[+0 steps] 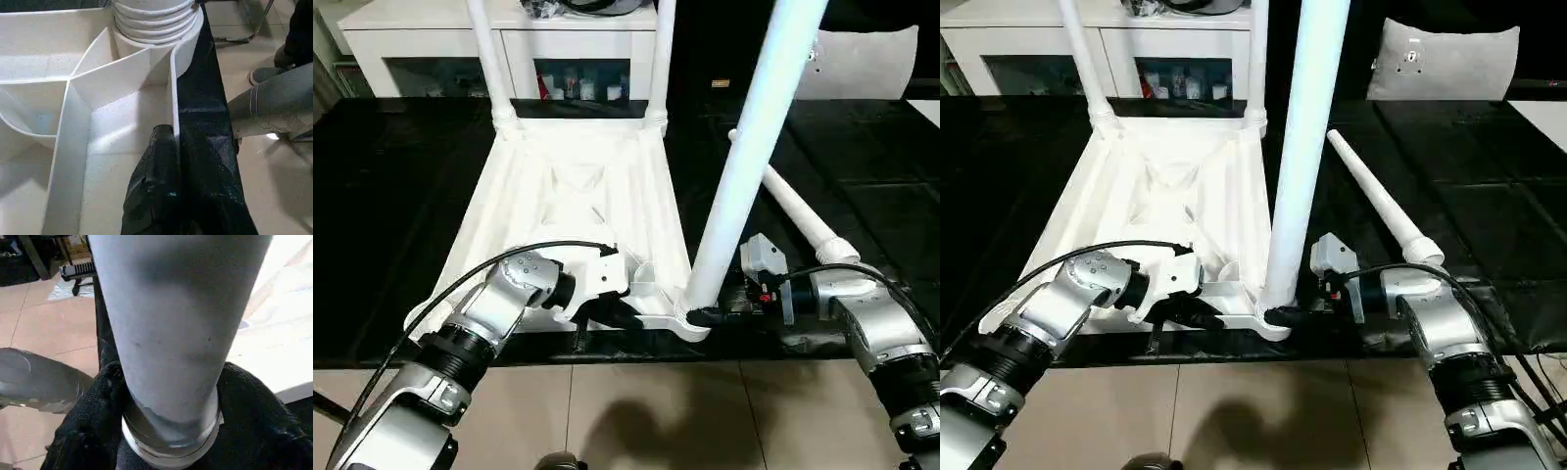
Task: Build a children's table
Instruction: Rotate leg to tighten
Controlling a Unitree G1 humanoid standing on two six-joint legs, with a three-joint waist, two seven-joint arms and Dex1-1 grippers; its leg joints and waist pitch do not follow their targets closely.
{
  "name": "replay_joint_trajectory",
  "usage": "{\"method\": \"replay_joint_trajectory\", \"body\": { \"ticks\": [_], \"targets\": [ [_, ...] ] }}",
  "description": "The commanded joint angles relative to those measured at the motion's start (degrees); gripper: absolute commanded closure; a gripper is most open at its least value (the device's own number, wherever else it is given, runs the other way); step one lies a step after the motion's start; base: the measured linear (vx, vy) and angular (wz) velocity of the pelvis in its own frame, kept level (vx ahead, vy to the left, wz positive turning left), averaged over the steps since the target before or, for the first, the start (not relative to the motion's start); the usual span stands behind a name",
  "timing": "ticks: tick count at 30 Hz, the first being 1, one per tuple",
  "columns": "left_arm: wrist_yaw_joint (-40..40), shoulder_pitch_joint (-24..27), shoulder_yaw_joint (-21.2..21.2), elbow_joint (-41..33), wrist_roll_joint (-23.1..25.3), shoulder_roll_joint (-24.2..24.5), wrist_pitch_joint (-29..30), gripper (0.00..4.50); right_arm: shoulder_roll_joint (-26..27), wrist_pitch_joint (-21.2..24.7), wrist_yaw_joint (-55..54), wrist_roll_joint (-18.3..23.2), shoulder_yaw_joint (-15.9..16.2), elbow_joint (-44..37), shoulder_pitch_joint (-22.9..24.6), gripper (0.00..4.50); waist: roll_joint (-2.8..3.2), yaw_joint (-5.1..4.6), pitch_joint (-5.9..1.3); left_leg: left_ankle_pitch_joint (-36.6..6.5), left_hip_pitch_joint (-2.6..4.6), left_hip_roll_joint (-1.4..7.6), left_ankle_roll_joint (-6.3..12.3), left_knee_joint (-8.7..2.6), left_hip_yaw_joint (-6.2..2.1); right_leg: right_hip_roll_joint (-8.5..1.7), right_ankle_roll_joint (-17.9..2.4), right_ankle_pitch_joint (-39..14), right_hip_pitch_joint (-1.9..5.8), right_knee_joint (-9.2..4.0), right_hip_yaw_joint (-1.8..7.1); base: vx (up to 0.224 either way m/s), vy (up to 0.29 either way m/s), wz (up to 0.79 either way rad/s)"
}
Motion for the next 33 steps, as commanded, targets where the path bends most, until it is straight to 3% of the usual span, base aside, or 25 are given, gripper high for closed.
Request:
{"method": "replay_joint_trajectory", "body": {
  "ticks": [1,6,9,11,13,16,17,19,21,25,27,30,33],
  "targets": [
    [-1.6,0.7,-2.1,0.6,0.6,-0.5,0.9,4.50,1.1,2.1,0.9,1.2,1.3,-0.2,1.7,2.00,-0.69,-0.38,-3.53,-9.7,0.50,3.25,4.03,-3.70,-0.68,-4.14,-13.0,-10.8,2.96,-4.08,2.69,0.000,0.000,0.00],
    [3.9,1.5,1.2,-1.9,-1.8,-3.6,9.9,4.50,4.8,7.3,-6.7,2.3,-0.4,-3.2,2.5,2.02,-0.58,-0.66,-3.31,-11.0,0.55,3.24,3.37,-3.94,-0.75,-4.18,-12.9,-13.2,2.87,-4.39,2.63,0.000,0.000,0.00],
    [10.4,1.4,4.5,-3.0,-3.6,-7.5,16.4,4.50,9.0,10.4,-15.7,1.4,-1.9,-3.4,1.8,2.07,-0.40,-1.14,-2.82,-14.8,0.87,3.08,1.48,-4.40,-0.93,-4.30,-10.7,-21.6,2.66,-5.34,2.64,0.000,0.000,0.00],
    [14.1,1.1,6.5,-3.3,-4.7,-10.1,19.7,4.50,12.1,11.8,-21.3,1.6,-3.5,-2.8,1.0,2.09,-0.66,-2.31,-2.65,-17.4,0.84,2.73,-0.30,-4.70,-1.35,-4.39,-8.3,-27.8,2.69,-5.86,2.36,0.000,0.000,0.00],
    [19.7,0.0,8.8,-2.2,-5.2,-13.4,22.5,4.50,16.1,14.2,-28.4,2.2,-6.2,-1.3,-0.6,2.09,-0.75,-3.24,-2.72,-17.7,0.65,2.57,-0.32,-4.67,-1.44,-4.36,-7.1,-29.0,2.68,-6.19,2.33,0.000,0.000,0.00],
    [30.0,-2.7,12.9,1.5,-5.2,-18.6,23.5,4.50,20.5,15.7,-39.7,0.4,-8.5,3.4,-3.8,2.10,-0.76,-4.32,-2.87,-16.6,0.72,2.17,0.14,-4.36,-1.24,-4.03,-7.4,-27.7,2.29,-6.30,2.31,0.000,0.000,0.00],
    [31.3,-3.1,13.4,2.0,-5.1,-19.2,23.4,4.50,20.9,15.6,-41.2,-0.1,-8.6,4.1,-4.2,2.10,-0.95,-4.51,-3.09,-15.2,0.60,2.05,0.43,-4.19,-1.18,-4.04,-7.6,-26.2,2.44,-6.28,2.32,0.000,0.000,0.00],
    [34.9,-3.9,14.8,2.3,-4.0,-21.2,24.1,4.50,22.1,14.1,-46.2,-2.7,-8.7,6.3,-5.3,2.10,-0.70,-4.42,-3.28,-13.0,0.29,2.18,1.35,-4.07,-1.08,-4.02,-8.4,-22.2,2.57,-5.93,2.43,0.000,0.000,0.00],
    [35.2,-4.0,15.0,2.0,-3.8,-21.6,24.1,4.50,22.3,13.0,-45.9,-2.8,-8.8,6.7,-5.4,1.54,-0.77,-4.48,-3.42,-10.9,-0.07,2.22,2.21,-3.98,-0.99,-3.87,-9.3,-17.8,2.82,-5.49,2.41,0.000,0.000,0.00],
    [33.5,-3.2,13.3,0.4,-2.9,-20.4,22.6,4.50,21.9,9.8,-45.0,-3.2,-9.6,6.0,-4.7,1.31,-0.64,-4.07,-4.09,-4.6,-0.24,2.22,5.60,-3.27,-0.70,-3.84,-12.9,-4.8,3.29,-4.04,2.56,0.061,-0.008,0.03],
    [32.3,-2.7,12.2,0.4,-2.5,-19.2,21.4,4.50,21.3,8.6,-44.1,-3.1,-10.0,5.5,-4.2,0.97,-0.66,-3.96,-4.08,-3.2,-0.29,2.09,7.16,-3.11,-0.58,-3.79,-14.1,-1.2,3.35,-3.80,2.47,0.029,-0.007,0.01],
    [29.0,-1.6,10.1,0.7,-1.4,-16.2,17.9,4.50,18.3,6.6,-39.1,-2.2,-9.5,3.2,-2.3,0.83,-0.66,-3.71,-3.74,-5.4,-0.22,2.22,7.60,-3.32,-0.57,-3.83,-13.4,-5.1,3.44,-4.31,2.34,0.000,0.000,0.00],
    [26.5,-1.1,9.4,0.9,-1.1,-14.5,16.2,4.50,16.2,6.1,-36.3,-1.3,-10.0,2.3,-1.4,0.48,-0.44,-3.50,-3.48,-8.3,0.08,2.52,5.98,-3.68,-0.65,-3.87,-12.0,-11.0,3.22,-4.86,2.39,0.000,0.000,0.00]
  ]
}}
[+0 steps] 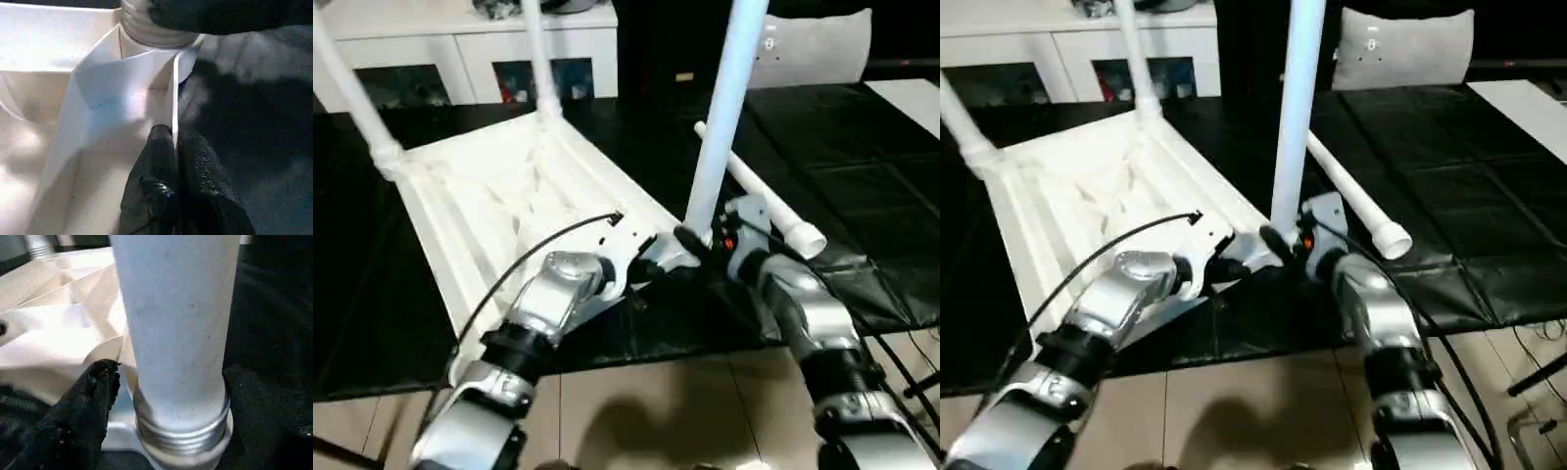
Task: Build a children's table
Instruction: Rotate leg to tighten
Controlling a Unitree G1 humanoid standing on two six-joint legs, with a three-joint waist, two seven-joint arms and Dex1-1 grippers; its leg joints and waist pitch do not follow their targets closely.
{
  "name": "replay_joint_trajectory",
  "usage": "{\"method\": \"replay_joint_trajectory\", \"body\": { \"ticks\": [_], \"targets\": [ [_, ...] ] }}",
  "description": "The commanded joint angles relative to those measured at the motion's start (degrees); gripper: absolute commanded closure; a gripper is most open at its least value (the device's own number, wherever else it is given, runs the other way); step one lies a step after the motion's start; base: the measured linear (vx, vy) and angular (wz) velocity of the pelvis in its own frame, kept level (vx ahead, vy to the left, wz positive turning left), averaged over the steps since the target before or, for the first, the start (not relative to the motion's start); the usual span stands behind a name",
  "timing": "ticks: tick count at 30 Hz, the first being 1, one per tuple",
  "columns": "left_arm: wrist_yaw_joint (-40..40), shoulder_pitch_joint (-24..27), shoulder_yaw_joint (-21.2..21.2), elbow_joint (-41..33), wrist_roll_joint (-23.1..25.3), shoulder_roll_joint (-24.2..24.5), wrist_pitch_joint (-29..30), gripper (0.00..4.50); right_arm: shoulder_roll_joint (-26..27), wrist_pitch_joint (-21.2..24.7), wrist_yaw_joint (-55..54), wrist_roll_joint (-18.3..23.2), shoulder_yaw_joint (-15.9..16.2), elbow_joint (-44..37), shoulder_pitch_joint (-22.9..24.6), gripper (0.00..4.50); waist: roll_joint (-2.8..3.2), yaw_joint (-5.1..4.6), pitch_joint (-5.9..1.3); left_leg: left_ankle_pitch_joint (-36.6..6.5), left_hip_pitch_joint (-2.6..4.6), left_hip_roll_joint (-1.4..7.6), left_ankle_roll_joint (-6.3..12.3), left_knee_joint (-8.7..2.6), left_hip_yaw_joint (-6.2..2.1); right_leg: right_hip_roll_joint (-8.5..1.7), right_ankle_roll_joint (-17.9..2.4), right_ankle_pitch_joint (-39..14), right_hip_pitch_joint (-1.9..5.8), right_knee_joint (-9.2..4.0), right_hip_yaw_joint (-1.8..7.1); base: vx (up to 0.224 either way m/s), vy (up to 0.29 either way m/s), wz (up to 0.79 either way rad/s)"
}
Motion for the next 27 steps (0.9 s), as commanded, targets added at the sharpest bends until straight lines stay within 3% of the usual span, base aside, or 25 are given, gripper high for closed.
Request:
{"method": "replay_joint_trajectory", "body": {
  "ticks": [1,5,7,14,19,27],
  "targets": [
    [-2.8,0.8,-0.1,-0.8,-0.9,0.4,-3.8,4.50,-0.9,-0.3,3.5,1.0,1.1,-1.1,0.7,0.44,-0.75,0.35,-3.25,-9.6,0.20,2.68,4.99,-3.26,-0.74,-3.85,-11.8,-12.4,3.44,-4.90,2.50,0.000,0.000,0.00],
    [-9.0,1.5,-2.5,-0.2,-0.3,4.4,-9.7,4.50,-6.0,-3.2,10.1,0.6,1.5,-1.3,1.7,0.04,-0.80,0.69,-3.31,-10.4,0.28,2.83,4.42,-3.29,-0.86,-3.92,-11.5,-12.3,3.37,-4.88,2.59,0.000,0.000,0.00],
    [-12.9,1.7,-4.2,0.1,-0.3,6.8,-11.9,4.50,-8.8,-5.2,16.1,1.3,2.0,-2.5,2.6,0.01,-1.02,0.80,-3.38,-10.0,0.31,2.80,4.51,-3.16,-0.64,-3.86,-12.1,-10.5,3.35,-4.60,2.72,0.000,0.000,0.00],
    [-20.3,1.4,-7.0,1.3,0.6,10.5,-16.8,4.50,-14.0,-7.1,29.3,3.9,4.5,-6.0,3.8,0.01,-0.90,1.55,-3.33,-9.5,0.23,3.11,5.75,-3.07,-0.67,-3.98,-13.1,-9.6,3.31,-4.22,2.62,0.000,0.000,0.00],
    [-28.1,2.2,-9.8,-0.4,0.5,13.7,-19.1,4.50,-15.6,-4.6,36.0,6.0,5.9,-6.3,2.9,0.49,-0.94,2.44,-3.34,-9.4,0.37,3.24,5.37,-3.12,-0.66,-4.00,-13.2,-10.5,3.19,-4.13,2.61,0.000,0.000,0.00],
    [-31.5,1.9,-11.4,0.3,1.0,14.8,-21.5,4.50,-15.4,-4.2,38.7,6.4,7.0,-5.0,2.1,1.17,-0.92,3.44,-3.35,-9.6,0.55,3.35,4.33,-3.17,-0.61,-4.17,-13.3,-10.8,3.01,-4.06,2.72,0.000,0.000,0.00]
  ]
}}
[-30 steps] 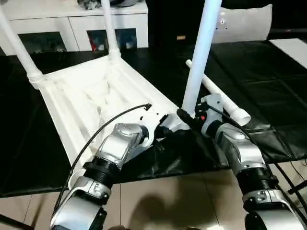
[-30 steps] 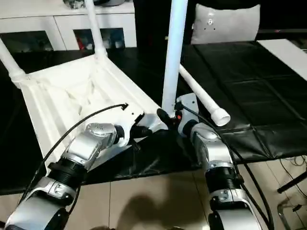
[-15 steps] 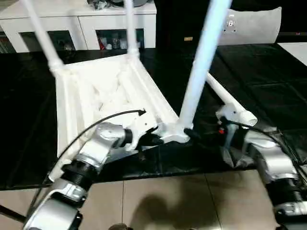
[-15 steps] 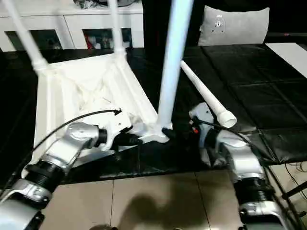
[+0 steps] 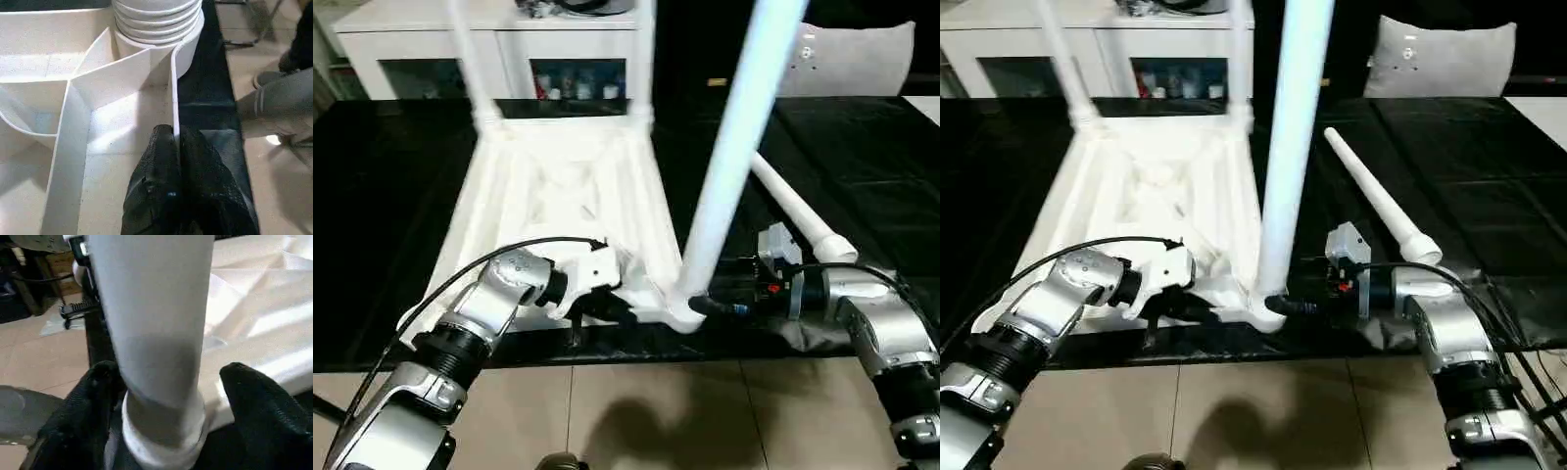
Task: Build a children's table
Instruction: Rotate leg to tighten
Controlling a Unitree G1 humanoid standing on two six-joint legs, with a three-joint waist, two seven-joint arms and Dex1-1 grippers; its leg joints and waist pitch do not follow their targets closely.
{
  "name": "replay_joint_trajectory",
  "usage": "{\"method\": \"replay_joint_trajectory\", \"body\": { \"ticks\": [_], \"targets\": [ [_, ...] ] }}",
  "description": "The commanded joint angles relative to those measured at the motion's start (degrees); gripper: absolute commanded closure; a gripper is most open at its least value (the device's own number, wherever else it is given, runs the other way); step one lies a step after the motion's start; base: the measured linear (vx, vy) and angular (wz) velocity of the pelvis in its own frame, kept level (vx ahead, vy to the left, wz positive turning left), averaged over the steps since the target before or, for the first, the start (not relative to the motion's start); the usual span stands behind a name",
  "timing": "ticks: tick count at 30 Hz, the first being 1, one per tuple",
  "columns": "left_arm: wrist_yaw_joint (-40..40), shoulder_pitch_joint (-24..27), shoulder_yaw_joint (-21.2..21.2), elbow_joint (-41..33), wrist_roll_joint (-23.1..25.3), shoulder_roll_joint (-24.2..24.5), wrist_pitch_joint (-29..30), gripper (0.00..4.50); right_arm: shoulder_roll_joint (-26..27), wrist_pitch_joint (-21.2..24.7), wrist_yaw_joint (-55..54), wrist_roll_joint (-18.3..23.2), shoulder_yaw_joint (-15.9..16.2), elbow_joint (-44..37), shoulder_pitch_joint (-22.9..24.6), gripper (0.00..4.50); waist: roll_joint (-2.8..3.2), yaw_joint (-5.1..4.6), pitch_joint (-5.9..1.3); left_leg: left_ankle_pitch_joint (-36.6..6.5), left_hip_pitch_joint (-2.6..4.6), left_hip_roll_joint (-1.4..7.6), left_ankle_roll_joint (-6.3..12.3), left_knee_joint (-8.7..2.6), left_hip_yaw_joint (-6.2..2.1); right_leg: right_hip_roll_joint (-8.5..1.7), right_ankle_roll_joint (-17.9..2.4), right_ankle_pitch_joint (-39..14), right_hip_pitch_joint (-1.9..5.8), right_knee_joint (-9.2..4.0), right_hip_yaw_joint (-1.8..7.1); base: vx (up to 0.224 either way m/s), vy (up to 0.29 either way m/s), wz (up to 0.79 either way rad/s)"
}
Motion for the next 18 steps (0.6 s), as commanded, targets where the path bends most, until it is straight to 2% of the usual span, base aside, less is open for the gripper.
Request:
{"method": "replay_joint_trajectory", "body": {
  "ticks": [1,3,4,6,7,10,12,14,16,18],
  "targets": [
    [-2.7,0.3,-3.3,0.2,1.5,0.0,-0.7,4.50,-0.3,-0.2,0.8,0.5,0.5,0.4,-0.5,1.27,-0.77,-0.37,-3.44,-9.6,0.56,3.34,4.28,-3.66,-0.62,-4.11,-13.2,-10.9,2.90,-4.08,2.70,0.000,0.000,0.00],
    [-3.1,0.3,-3.4,0.4,1.6,0.0,-1.0,4.50,0.0,-0.1,1.1,0.5,0.8,0.7,-0.6,1.36,-0.84,-0.35,-3.47,-9.8,0.53,3.27,4.11,-3.63,-0.61,-4.15,-13.0,-11.2,2.95,-4.14,2.69,0.000,0.000,0.00],
    [-3.3,0.2,-3.4,0.4,1.5,0.0,-1.1,4.50,0.1,0.6,1.6,0.7,0.8,0.7,-0.6,1.61,-0.83,-0.36,-3.49,-9.6,0.48,3.23,4.05,-3.63,-0.65,-4.13,-12.8,-11.1,3.04,-4.08,2.67,0.000,0.000,0.00],
    [-3.4,0.2,-3.5,0.5,1.5,0.0,-1.1,4.50,0.2,1.0,1.9,0.8,1.0,0.6,-0.7,1.68,-0.86,-0.33,-3.52,-9.3,0.46,3.22,4.16,-3.59,-0.62,-4.12,-12.7,-10.9,3.02,-4.08,2.68,0.000,0.000,0.00],
    [-3.6,0.1,-3.5,0.6,1.4,0.0,-1.3,4.50,0.4,2.3,2.8,1.1,1.3,0.6,-0.7,1.82,-1.00,-0.36,-3.55,-9.0,0.42,3.21,4.33,-3.57,-0.62,-4.06,-12.8,-10.6,3.09,-4.00,2.65,0.000,0.000,0.00],
    [-3.7,0.2,-3.4,0.8,1.4,-0.1,-1.2,4.50,0.6,3.7,3.3,1.9,1.4,0.5,-0.7,2.13,-0.95,-0.32,-3.56,-8.4,0.42,3.22,4.60,-3.52,-0.61,-4.04,-12.9,-10.0,3.02,-3.94,2.63,0.000,0.000,0.00],
    [-3.7,0.2,-3.4,0.8,1.3,-0.1,-1.1,4.50,0.7,4.1,3.3,2.3,1.3,0.4,-0.7,2.17,-0.98,-0.31,-3.58,-8.3,0.41,3.24,4.60,-3.50,-0.60,-4.04,-13.0,-9.9,3.01,-3.93,2.63,0.000,0.000,0.00],
    [-3.4,0.4,-2.9,0.7,1.0,-0.4,0.0,4.50,1.0,5.7,3.4,3.7,1.1,-0.7,-0.1,2.42,-0.97,-0.29,-3.59,-8.5,0.47,3.25,4.48,-3.52,-0.60,-4.08,-13.0,-10.3,3.03,-3.93,2.62,0.000,0.000,0.00],
    [-3.1,0.4,-2.6,0.6,0.7,-0.6,0.7,4.50,1.3,6.4,3.1,4.2,0.9,-1.2,0.1,2.44,-1.00,-0.29,-3.54,-8.6,0.43,3.22,4.34,-3.53,-0.58,-4.06,-12.9,-10.7,3.01,-3.98,2.63,0.000,0.000,0.00],
    [-1.2,0.5,-1.3,-0.3,-0.4,-1.9,4.2,4.50,2.2,8.6,1.0,4.8,0.5,-3.1,1.0,2.49,-0.84,-0.21,-3.51,-8.8,0.53,3.28,4.09,-3.56,-0.59,-4.10,-12.7,-11.3,2.96,-4.06,2.68,0.000,0.000,0.00]
  ]
}}
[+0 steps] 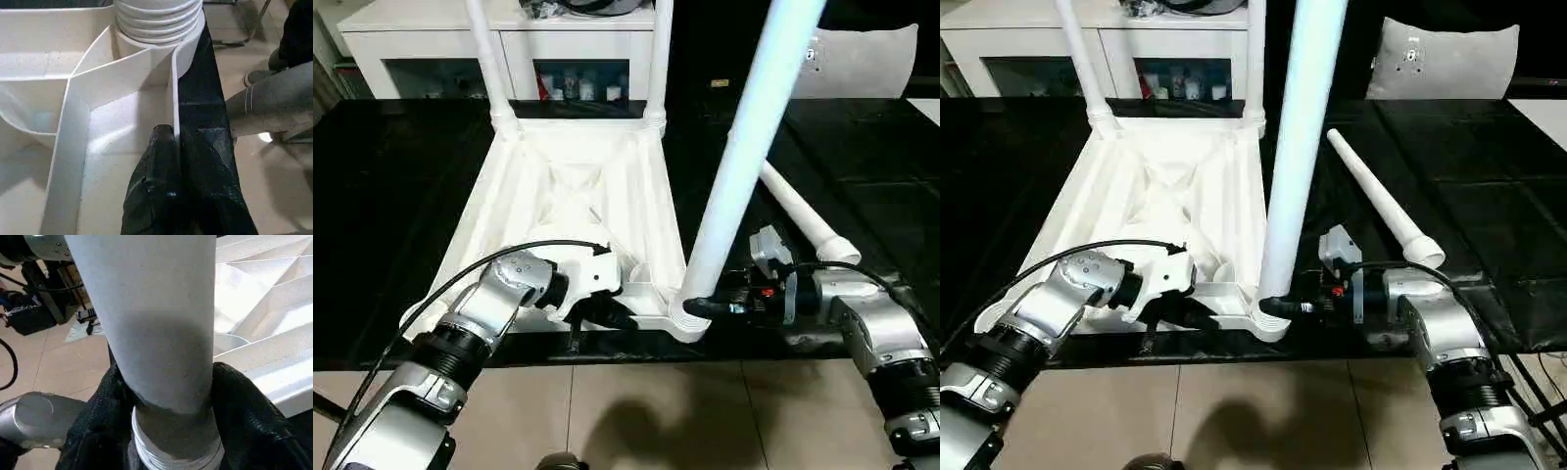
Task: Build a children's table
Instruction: Rotate leg to tighten
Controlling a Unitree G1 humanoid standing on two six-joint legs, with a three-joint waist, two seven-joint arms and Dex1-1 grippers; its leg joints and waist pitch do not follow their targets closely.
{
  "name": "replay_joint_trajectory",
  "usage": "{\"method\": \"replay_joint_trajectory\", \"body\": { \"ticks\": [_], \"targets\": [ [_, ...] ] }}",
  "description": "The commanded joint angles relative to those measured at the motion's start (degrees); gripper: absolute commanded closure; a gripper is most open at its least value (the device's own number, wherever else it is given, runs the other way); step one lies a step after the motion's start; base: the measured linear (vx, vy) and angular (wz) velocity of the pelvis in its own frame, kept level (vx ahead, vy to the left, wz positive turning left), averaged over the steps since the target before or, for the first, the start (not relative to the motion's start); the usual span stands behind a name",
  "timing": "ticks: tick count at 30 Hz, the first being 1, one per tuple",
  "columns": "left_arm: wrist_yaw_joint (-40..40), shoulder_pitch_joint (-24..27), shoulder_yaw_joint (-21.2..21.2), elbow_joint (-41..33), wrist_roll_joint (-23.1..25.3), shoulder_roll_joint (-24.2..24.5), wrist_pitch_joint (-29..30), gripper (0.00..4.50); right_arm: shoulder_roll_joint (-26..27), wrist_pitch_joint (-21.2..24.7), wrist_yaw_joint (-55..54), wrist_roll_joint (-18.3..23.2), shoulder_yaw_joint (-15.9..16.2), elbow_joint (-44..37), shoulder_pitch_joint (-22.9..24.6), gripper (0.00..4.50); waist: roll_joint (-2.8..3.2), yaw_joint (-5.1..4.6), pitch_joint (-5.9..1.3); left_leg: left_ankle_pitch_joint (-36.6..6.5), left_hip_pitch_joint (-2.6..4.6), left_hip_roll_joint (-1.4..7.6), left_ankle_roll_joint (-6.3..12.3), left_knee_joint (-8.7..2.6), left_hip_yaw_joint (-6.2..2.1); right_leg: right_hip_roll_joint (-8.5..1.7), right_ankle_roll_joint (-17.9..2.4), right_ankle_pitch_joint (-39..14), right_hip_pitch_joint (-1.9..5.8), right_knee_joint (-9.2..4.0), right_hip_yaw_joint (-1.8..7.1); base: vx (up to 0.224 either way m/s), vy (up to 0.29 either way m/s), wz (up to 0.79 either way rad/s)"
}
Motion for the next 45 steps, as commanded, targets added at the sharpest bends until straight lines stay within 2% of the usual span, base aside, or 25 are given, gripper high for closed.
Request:
{"method": "replay_joint_trajectory", "body": {
  "ticks": [1,2,3,5,6,7,8,9,10,12,14,15,18,20,23,26,27,31,34,36,37,38,41,42,45],
  "targets": [
    [0.7,0.4,-1.1,-0.4,0.0,-1.7,3.7,4.50,1.8,2.5,-1.4,2.3,-0.4,-2.9,0.6,2.50,-0.89,-0.31,-3.52,-8.7,0.48,3.24,4.00,-3.60,-0.61,-4.09,-12.8,-11.2,2.93,-4.03,2.66,0.000,0.000,0.00],
    [3.0,0.3,-0.2,-1.0,-0.3,-2.9,6.4,4.50,3.0,5.0,-5.2,1.7,-0.5,-3.2,0.5,2.50,-0.75,-0.42,-3.46,-8.9,0.51,3.26,3.71,-3.70,-0.62,-4.05,-12.7,-11.6,2.93,-4.11,2.69,0.000,0.000,0.00],
    [3.0,0.3,-0.2,-1.0,-0.3,-2.9,6.4,4.50,3.0,5.0,-5.2,1.7,-0.5,-3.2,0.5,2.50,-0.77,-0.49,-3.36,-9.3,0.56,3.29,3.49,-3.79,-0.66,-4.04,-12.6,-12.1,2.88,-4.21,2.70,0.000,0.000,0.00],
    [6.0,0.2,0.9,-1.5,-0.6,-4.5,8.9,4.50,4.6,5.7,-9.9,0.0,-0.4,-3.1,0.3,2.50,-0.78,-0.94,-3.13,-11.8,0.61,3.06,2.16,-4.03,-0.79,-4.20,-11.2,-17.4,2.86,-4.87,2.65,0.000,0.000,0.00],
    [9.3,0.0,2.1,-1.9,-1.2,-6.6,11.7,4.50,7.0,6.0,-16.2,-1.6,-1.2,-2.0,-0.5,2.50,-0.75,-0.94,-3.08,-12.4,0.72,3.01,1.86,-4.08,-0.85,-4.29,-10.7,-19.0,2.82,-5.07,2.65,0.000,0.000,0.00],
    [11.0,-0.2,2.9,-2.0,-1.6,-7.8,13.3,4.50,8.3,6.5,-19.5,-2.1,-1.8,-1.3,-1.0,2.50,-0.84,-1.46,-2.92,-13.0,0.48,2.93,0.93,-4.30,-0.92,-4.23,-10.0,-20.8,2.83,-5.16,2.62,0.000,0.000,0.00],
    [17.1,-1.3,5.4,-1.4,-2.7,-11.8,18.0,4.50,12.3,8.2,-29.1,-2.9,-4.1,1.5,-3.1,2.50,-0.86,-2.25,-2.95,-13.6,0.33,2.85,-0.05,-4.42,-1.10,-4.17,-9.4,-22.3,2.96,-5.04,2.51,0.000,0.000,0.00],
    [18.8,-1.7,6.1,-1.1,-2.9,-12.8,19.0,4.50,13.2,8.6,-31.3,-3.1,-4.6,2.1,-3.7,2.50,-0.86,-2.79,-2.84,-13.8,0.26,2.73,-0.50,-4.53,-1.18,-4.19,-9.5,-23.1,2.89,-5.16,2.36,-0.050,0.005,-0.10],
    [22.2,-2.5,7.5,0.0,-3.1,-14.9,19.9,4.50,14.5,8.7,-34.5,-4.0,-4.9,3.1,-4.4,2.50,-0.93,-3.53,-2.93,-14.8,0.21,2.44,-1.11,-4.36,-1.35,-4.25,-8.4,-26.0,3.00,-5.60,2.08,0.000,0.000,0.00],
    [25.2,-3.3,8.6,1.2,-3.2,-16.5,20.1,4.50,15.5,8.7,-37.2,-5.0,-5.1,3.9,-5.1,2.51,-1.07,-4.10,-2.95,-14.0,-0.10,2.22,-0.25,-4.30,-1.32,-4.13,-7.0,-26.3,3.15,-6.03,2.08,0.000,0.000,0.00],
    [28.3,-4.2,9.5,3.0,-2.8,-18.1,19.3,4.50,17.1,8.2,-41.6,-5.9,-5.9,5.6,-6.1,2.51,-1.19,-4.53,-3.18,-12.7,0.02,2.02,1.47,-3.92,-1.01,-3.97,-7.5,-23.3,2.88,-6.07,2.36,0.000,0.000,0.00],
    [30.1,-4.7,10.0,3.8,-2.5,-19.0,18.9,4.50,17.8,7.5,-42.7,-5.9,-6.2,6.3,-6.4,1.95,-1.18,-4.56,-3.18,-12.3,0.01,1.99,1.76,-3.87,-0.91,-3.91,-7.8,-22.5,2.82,-6.05,2.39,0.000,0.000,0.00],
    [32.4,-5.2,10.7,3.8,-1.6,-20.3,18.5,4.50,19.5,5.3,-44.1,-6.2,-7.3,6.6,-6.2,1.75,-1.05,-4.33,-3.36,-10.1,0.04,2.19,3.07,-3.75,-0.76,-3.81,-9.4,-17.5,2.91,-5.60,2.44,0.000,0.000,0.00],
    [32.1,-5.0,10.5,3.2,-1.1,-20.0,18.8,4.50,19.6,4.3,-44.1,-6.7,-7.3,6.2,-5.9,1.53,-0.88,-4.25,-3.55,-8.0,-0.13,2.21,4.05,-3.63,-0.75,-3.74,-10.7,-13.1,3.18,-5.11,2.37,0.000,0.000,0.00],
    [30.6,-4.2,9.0,2.8,-0.1,-18.0,17.3,4.50,18.4,3.6,-42.5,-6.2,-7.2,5.0,-5.0,1.29,-0.64,-4.25,-3.57,-7.5,-0.15,2.24,4.98,-3.59,-0.72,-3.68,-11.8,-10.4,3.35,-4.93,2.33,0.000,0.000,0.00],
    [27.9,-3.2,7.4,2.9,0.6,-15.3,15.2,4.50,15.5,1.5,-38.1,-6.1,-6.6,3.4,-3.5,1.08,-0.73,-4.18,-3.47,-9.0,-0.07,2.36,4.90,-3.74,-0.75,-3.77,-11.7,-12.1,3.42,-5.09,2.28,0.000,0.000,0.00],
    [27.2,-3.1,7.1,2.9,0.8,-14.7,14.6,4.50,14.7,1.1,-36.9,-6.1,-6.6,3.1,-3.2,0.97,-0.52,-4.00,-3.44,-9.5,0.00,2.40,4.79,-3.79,-0.88,-3.85,-11.4,-12.9,3.36,-5.16,2.26,0.000,0.000,0.00],
    [21.4,-1.9,5.4,2.4,1.1,-11.0,11.2,4.50,9.5,-0.3,-29.5,-5.3,-6.7,1.5,-1.9,0.63,-0.47,-3.54,-3.24,-11.4,0.37,2.64,4.17,-3.97,-0.80,-3.90,-10.5,-16.6,3.06,-5.55,2.43,0.000,0.000,0.00],
    [18.1,-1.6,4.2,2.3,1.4,-8.8,9.2,4.50,6.4,0.4,-24.7,-5.2,-5.7,0.5,-1.4,0.30,-0.55,-3.06,-3.25,-11.4,0.39,2.79,4.02,-3.97,-0.78,-3.90,-10.6,-15.6,3.06,-5.33,2.59,0.000,0.000,0.00],
    [16.3,-1.5,3.6,2.2,1.4,-7.8,8.6,4.50,4.5,0.0,-22.4,-5.8,-4.6,0.1,-1.2,0.30,-0.44,-2.96,-3.28,-11.6,0.48,2.86,3.90,-3.96,-0.80,-3.88,-11.2,-14.8,3.01,-5.24,2.53,0.000,0.000,0.00],
    [11.9,-1.0,2.2,1.3,0.8,-5.8,6.7,4.50,2.0,-0.9,-18.6,-5.8,-3.3,-0.6,-1.0,0.30,-0.49,-2.94,-3.26,-11.7,0.53,2.90,3.80,-3.95,-0.76,-3.88,-11.7,-14.0,2.92,-5.11,2.57,0.000,0.000,0.00],
    [9.9,-0.8,1.7,0.8,0.5,-4.9,5.9,4.50,1.3,-1.1,-16.8,-5.5,-3.1,-0.9,-0.9,0.30,-0.63,-2.85,-3.31,-11.6,0.33,2.92,3.97,-3.95,-0.82,-3.90,-11.8,-13.5,3.19,-4.91,2.55,0.000,0.000,0.00],
    [4.7,-0.2,-0.1,-0.6,0.3,-2.6,4.1,4.50,0.0,-0.7,-11.6,-3.4,-3.0,-1.9,-0.9,0.30,-0.50,-2.61,-3.39,-10.4,0.30,3.11,4.85,-3.81,-0.71,-3.90,-12.7,-11.0,3.14,-4.51,2.56,0.000,0.000,0.00],
    [2.1,0.0,-1.0,-1.1,0.3,-1.5,3.2,4.50,-0.7,-0.3,-8.2,-2.3,-2.6,-2.2,-1.0,0.46,-0.63,-2.47,-3.39,-10.2,0.33,3.05,5.06,-3.74,-0.66,-3.85,-12.8,-10.8,3.07,-4.53,2.51,0.000,0.000,0.00],
    [-0.2,-0.1,-2.2,-1.2,0.8,-0.3,2.1,4.50,-1.4,0.5,-5.2,-1.5,-1.8,-2.3,-1.2,0.67,-0.48,-1.71,-3.41,-10.2,0.54,3.25,5.17,-3.72,-0.63,-3.95,-13.3,-11.1,2.89,-4.35,2.52,0.000,0.000,0.00]
  ]
}}
